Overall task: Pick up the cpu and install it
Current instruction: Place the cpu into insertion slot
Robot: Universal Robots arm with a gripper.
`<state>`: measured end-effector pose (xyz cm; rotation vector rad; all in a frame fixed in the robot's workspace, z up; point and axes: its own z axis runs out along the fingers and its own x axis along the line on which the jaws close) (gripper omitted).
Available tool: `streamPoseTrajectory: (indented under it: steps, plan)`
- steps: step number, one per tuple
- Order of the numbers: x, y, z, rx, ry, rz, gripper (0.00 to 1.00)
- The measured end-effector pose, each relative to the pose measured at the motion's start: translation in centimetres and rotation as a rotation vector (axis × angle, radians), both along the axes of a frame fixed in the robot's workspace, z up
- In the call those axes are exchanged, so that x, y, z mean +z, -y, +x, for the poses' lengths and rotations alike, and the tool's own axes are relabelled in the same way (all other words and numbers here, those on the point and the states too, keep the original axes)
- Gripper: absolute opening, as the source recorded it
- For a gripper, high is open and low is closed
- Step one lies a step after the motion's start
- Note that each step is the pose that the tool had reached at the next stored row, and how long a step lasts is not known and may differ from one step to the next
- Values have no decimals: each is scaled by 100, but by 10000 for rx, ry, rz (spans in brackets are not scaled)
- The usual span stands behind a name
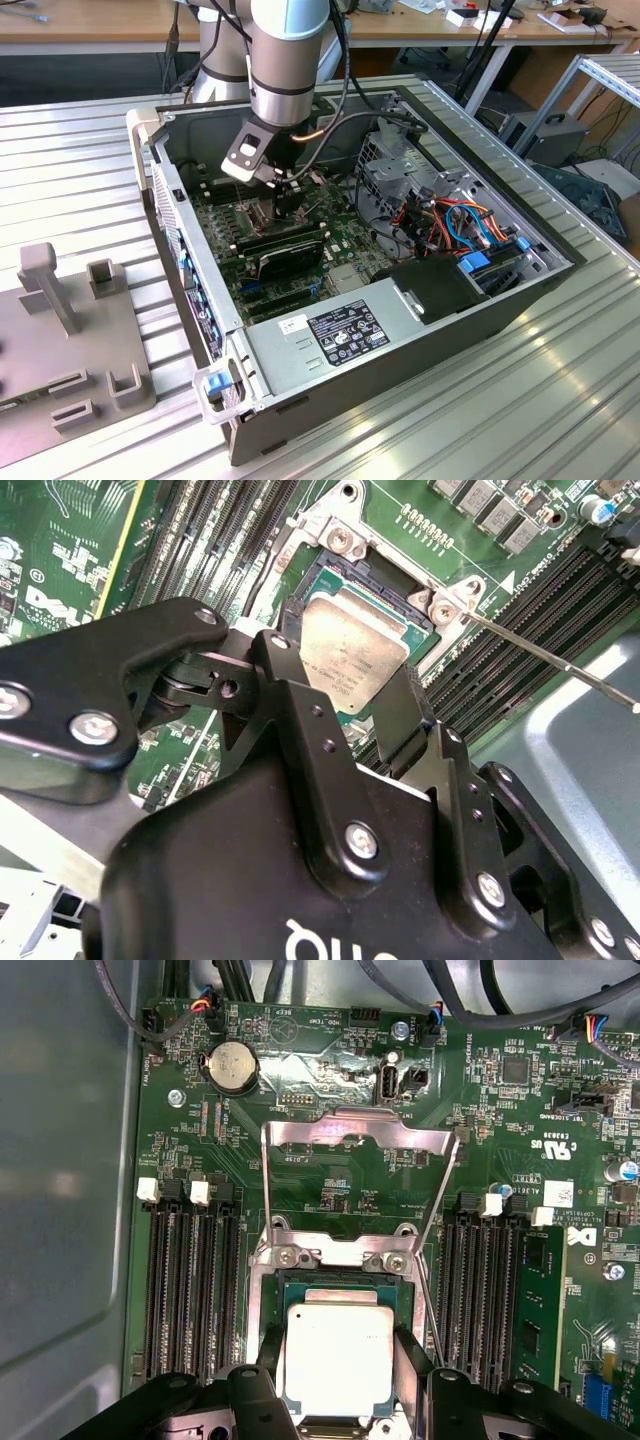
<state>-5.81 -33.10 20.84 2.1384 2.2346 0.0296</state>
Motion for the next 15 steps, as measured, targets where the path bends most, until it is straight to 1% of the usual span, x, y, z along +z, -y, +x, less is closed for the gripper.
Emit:
streamPoseTrajectory:
  steps: [4, 5, 8, 10, 15]
  plan:
    - [-2, 1, 0, 0, -3, -5, 53]
    - [-4, 0, -1, -24, -2, 7, 53]
    - [-4, 1, 0, -39, -2, 10, 53]
    - [-4, 1, -1, -135, -3, 9, 53]
    - [-7, 1, 0, -153, -3, 9, 53]
